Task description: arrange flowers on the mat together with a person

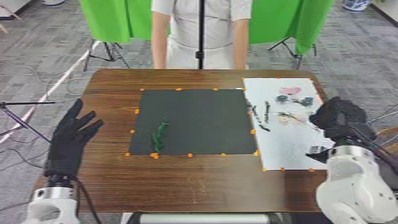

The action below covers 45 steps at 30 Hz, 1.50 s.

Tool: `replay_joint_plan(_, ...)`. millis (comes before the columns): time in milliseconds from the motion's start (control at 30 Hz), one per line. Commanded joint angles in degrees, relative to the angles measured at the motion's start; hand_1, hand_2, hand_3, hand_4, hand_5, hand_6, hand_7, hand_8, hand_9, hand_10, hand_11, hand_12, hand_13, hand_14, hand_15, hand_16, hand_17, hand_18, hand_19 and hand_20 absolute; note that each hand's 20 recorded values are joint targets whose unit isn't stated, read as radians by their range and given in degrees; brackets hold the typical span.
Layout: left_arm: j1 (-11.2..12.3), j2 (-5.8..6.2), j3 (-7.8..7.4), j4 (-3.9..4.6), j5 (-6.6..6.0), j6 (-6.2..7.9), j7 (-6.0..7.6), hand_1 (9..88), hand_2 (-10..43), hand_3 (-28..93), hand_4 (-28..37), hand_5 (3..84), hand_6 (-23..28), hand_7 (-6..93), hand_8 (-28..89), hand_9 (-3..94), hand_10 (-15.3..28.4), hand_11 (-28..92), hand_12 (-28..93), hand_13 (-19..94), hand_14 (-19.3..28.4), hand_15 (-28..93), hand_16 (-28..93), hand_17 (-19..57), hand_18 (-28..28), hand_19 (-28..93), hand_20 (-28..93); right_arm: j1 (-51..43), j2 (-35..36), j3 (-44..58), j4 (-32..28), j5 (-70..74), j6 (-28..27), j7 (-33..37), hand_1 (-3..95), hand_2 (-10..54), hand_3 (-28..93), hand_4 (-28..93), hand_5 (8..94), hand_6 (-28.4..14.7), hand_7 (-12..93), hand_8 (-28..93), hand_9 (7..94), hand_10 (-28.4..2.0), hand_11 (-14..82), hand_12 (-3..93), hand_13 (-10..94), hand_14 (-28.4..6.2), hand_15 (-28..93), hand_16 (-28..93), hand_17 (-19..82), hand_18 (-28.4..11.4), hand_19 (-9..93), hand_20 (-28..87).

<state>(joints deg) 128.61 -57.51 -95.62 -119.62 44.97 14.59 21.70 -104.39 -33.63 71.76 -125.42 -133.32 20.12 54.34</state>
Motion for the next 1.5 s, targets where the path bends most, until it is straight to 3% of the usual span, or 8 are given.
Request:
replay_joint_plan(33,1.8,0.07,-0.97,-1.06,0.89,0.75,-0.52,20.8,5.0,77,-28.3,26.7,0.1,10.8,-9,30.2,14.6,14,11,24,20.9,32,-4,-10.1,25.9,49,7,30.2,-6.8,-22.2,2.2,5.5,-3.7,-5.8,55.4,-9.5,62,-20,85.0,1.6,17,8,88.8,-9.2,23.5,28.5,76,-5.0,59,21,27,-19.2,72,33)
replay_joint_plan(267,2.5,-0.39,-1.32,-1.44,1.14,1.07,-0.39,21.2,5.0,77,-28.3,26.7,0.1,10.7,-9,30.3,14.7,14,11,24,20.9,32,-4,-10.2,25.9,49,7,40.8,-18.6,-36.2,10.9,7.7,-8.4,-6.5,55.8,-9.5,61,-19,85.8,1.0,17,9,89.0,-10.0,24.5,27.9,76,-5.8,61,21,27,-19.9,73,33)
replay_joint_plan(567,2.3,-0.71,-2.03,-2.16,2.18,0.43,-2.22,21.2,4.9,77,-28.3,26.7,0.2,10.7,-9,30.3,14.7,14,11,24,20.8,32,-4,-10.2,25.9,49,7,43.2,-26.3,-43.9,17.8,7.5,-13.9,-2.5,55.7,-9.5,61,-17,86.1,0.7,17,10,89.4,-10.2,25.3,27.5,76,-6.3,62,21,26,-20.8,75,33)
replay_joint_plan(733,2.5,-0.73,-2.67,-2.65,2.48,0.61,-3.11,21.2,4.9,77,-28.3,26.8,0.3,10.7,-9,30.3,14.7,14,11,24,20.8,32,-4,-10.2,25.8,49,7,41.5,-28.6,-43.5,18.4,7.1,-19.3,-0.7,55.2,-9.5,61,-15,86.4,0.6,17,11,89.7,-10.6,26.5,27.0,77,-7.2,63,21,26,-21.3,76,33)
replay_joint_plan(1000,1.8,-0.41,-2.09,-2.80,2.63,0.73,-3.31,21.3,4.8,77,-28.3,26.9,0.4,10.6,-9,30.2,14.7,14,11,24,20.8,32,-4,-10.2,25.8,49,7,39.5,-31.1,-42.9,18.5,8.1,-27.6,1.0,54.8,-9.5,61,-13,87.0,-0.2,17,12,90.0,-10.6,29.7,26.8,77,-8.2,66,21,26,-22.9,78,32)
replay_joint_plan(1233,0.8,0.44,-1.27,-2.68,2.37,1.16,-3.18,21.6,4.8,77,-28.3,27.0,0.4,10.6,-9,30.2,14.6,14,11,24,20.8,32,-4,-10.2,25.8,49,6,38.4,-33.0,-42.3,18.5,8.0,-29.2,0.3,54.9,-9.5,60,-12,87.7,-0.8,16,14,89.9,-11.5,33.4,22.7,77,-9.1,68,20,26,-23.5,80,30)
replay_joint_plan(1500,0.4,0.32,-1.28,-2.52,2.72,0.99,-3.73,21.7,4.8,77,-28.2,27.0,0.6,10.6,-9,30.1,14.6,14,12,24,20.7,32,-4,-10.2,25.6,49,7,38.6,-34.3,-42.1,18.8,7.7,-29.2,0.6,54.1,-9.5,59,-12,88.8,-1.0,17,15,91.4,-11.6,35.0,22.2,78,-9.7,70,20,27,-24.0,81,29)
